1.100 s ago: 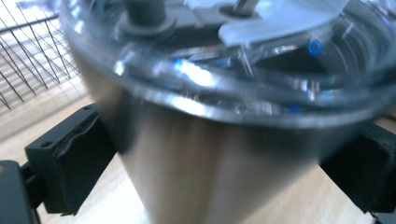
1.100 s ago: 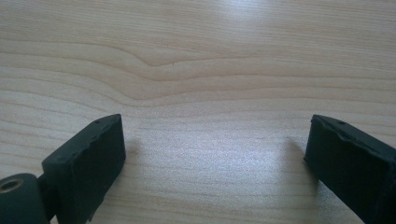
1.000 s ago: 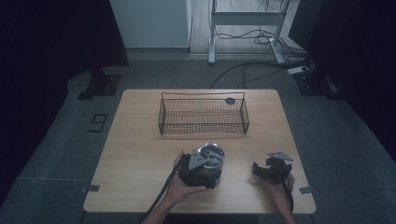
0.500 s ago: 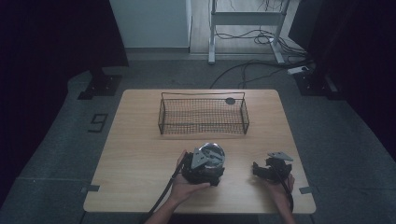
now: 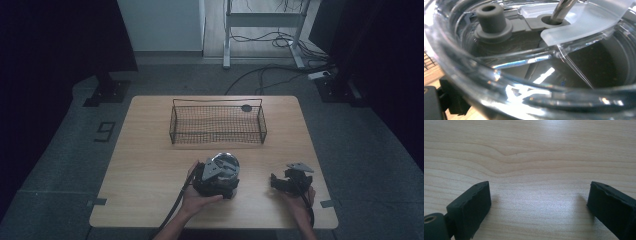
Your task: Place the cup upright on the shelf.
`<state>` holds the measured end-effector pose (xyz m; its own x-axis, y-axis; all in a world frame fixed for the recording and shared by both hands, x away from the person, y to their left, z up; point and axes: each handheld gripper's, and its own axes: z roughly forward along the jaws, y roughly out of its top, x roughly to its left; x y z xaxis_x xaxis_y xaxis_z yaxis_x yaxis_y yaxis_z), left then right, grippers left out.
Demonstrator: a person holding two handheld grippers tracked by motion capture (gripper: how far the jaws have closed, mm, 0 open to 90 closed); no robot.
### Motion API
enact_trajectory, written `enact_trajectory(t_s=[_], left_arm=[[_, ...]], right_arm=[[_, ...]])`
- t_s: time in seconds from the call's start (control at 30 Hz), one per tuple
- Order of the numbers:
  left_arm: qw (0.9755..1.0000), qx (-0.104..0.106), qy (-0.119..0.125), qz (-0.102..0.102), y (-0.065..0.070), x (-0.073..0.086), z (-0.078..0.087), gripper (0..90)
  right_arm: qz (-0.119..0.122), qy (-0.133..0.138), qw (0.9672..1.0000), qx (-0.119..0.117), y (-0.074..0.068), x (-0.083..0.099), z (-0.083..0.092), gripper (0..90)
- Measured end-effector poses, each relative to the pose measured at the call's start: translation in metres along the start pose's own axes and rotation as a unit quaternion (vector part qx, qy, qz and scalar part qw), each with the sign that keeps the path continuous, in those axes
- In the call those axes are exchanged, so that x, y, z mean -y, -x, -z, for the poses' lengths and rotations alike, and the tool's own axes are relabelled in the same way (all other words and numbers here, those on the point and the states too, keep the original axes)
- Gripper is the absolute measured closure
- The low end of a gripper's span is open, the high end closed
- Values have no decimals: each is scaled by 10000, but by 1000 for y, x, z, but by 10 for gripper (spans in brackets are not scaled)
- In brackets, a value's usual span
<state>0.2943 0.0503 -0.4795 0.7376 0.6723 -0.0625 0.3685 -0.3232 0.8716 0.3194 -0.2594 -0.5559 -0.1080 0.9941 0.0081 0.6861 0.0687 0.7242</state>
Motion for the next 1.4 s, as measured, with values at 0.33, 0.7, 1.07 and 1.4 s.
enact_trajectory(t_s=[0.33,0.7,1.07,1.4], left_arm=[[9999,-21,85,149,-10,-13,13,38],[9996,-95,137,247,-20,-33,16,38],[9987,-51,307,393,-35,-47,21,38],[9985,-338,385,203,-40,-61,24,39]], right_arm=[[-7,3,10000,-4,0,0,0,47],[-30,7,10000,11,0,0,0,55],[-49,10,10000,47,0,0,0,57],[-58,1,10000,31,1,0,0,59]])
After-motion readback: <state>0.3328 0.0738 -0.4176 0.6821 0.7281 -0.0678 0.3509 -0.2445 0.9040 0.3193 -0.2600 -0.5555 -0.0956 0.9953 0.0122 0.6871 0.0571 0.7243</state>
